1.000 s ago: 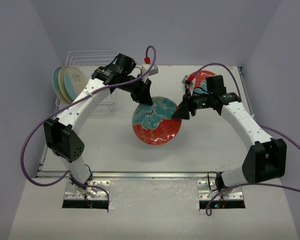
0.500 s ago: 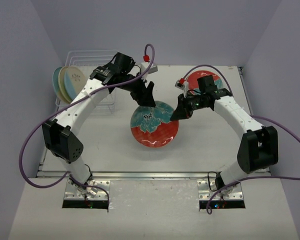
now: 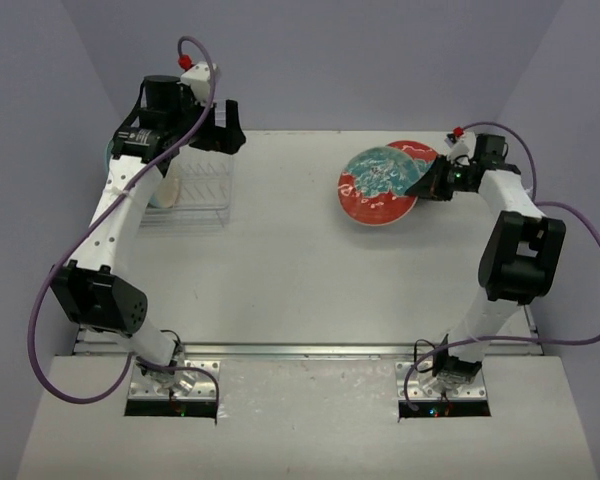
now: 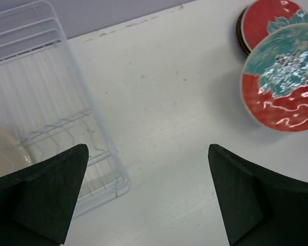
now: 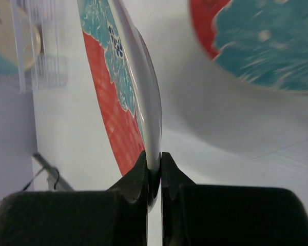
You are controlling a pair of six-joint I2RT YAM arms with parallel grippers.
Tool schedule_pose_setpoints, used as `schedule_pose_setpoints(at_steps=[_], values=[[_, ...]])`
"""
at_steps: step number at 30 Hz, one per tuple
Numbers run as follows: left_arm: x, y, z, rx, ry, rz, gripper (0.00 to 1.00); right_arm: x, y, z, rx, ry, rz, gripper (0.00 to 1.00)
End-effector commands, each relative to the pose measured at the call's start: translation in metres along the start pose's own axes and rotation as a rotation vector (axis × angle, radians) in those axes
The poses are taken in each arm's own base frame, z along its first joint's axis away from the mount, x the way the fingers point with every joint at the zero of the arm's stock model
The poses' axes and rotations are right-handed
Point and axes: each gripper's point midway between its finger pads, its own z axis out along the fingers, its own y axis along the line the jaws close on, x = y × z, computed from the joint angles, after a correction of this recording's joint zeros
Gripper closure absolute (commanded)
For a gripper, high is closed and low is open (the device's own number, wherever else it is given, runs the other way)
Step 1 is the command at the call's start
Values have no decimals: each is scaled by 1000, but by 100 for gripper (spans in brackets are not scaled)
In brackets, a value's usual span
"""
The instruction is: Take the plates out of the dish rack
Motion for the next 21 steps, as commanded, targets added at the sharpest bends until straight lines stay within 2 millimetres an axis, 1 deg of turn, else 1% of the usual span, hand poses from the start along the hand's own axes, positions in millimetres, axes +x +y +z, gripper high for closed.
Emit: schedule_pose_setpoints(at_steps=[1,2,3,4,5,8,9,10,11,13,18,21], values=[[-14,3,-8,-45,-73,-22,0,-89,6,-27,-47,-223,12,100],[-13,4,-9,-48,-74,-23,0,-95,-7,-27,-23,-239,31,100],[-11,5,-9,-58,-74,-25,0,-103,-17,-27,-6,-254,42,100],[-10,8,-8,-73,-72,-29,0,-115,-26,-29,11,-275,44,100],[-9,11,-7,-88,-69,-30,0,-120,-34,-27,22,-282,54,100],[-7,18,-7,-127,-63,-31,0,-133,-55,-25,40,-297,96,100],[-6,22,-7,-142,-62,-28,0,-141,-63,-26,42,-310,117,100],[-6,22,-7,-144,-60,-25,0,-147,-65,-28,37,-320,124,100],[-6,22,-8,-146,-61,-21,0,-146,-74,-23,38,-313,143,100],[-7,22,-10,-150,-66,-17,0,-152,-83,-20,33,-317,163,100],[-5,25,-11,-161,-61,-6,0,-158,-95,-9,22,-305,211,100],[-3,26,-11,-169,-57,-3,0,-151,-109,-1,52,-272,261,97]])
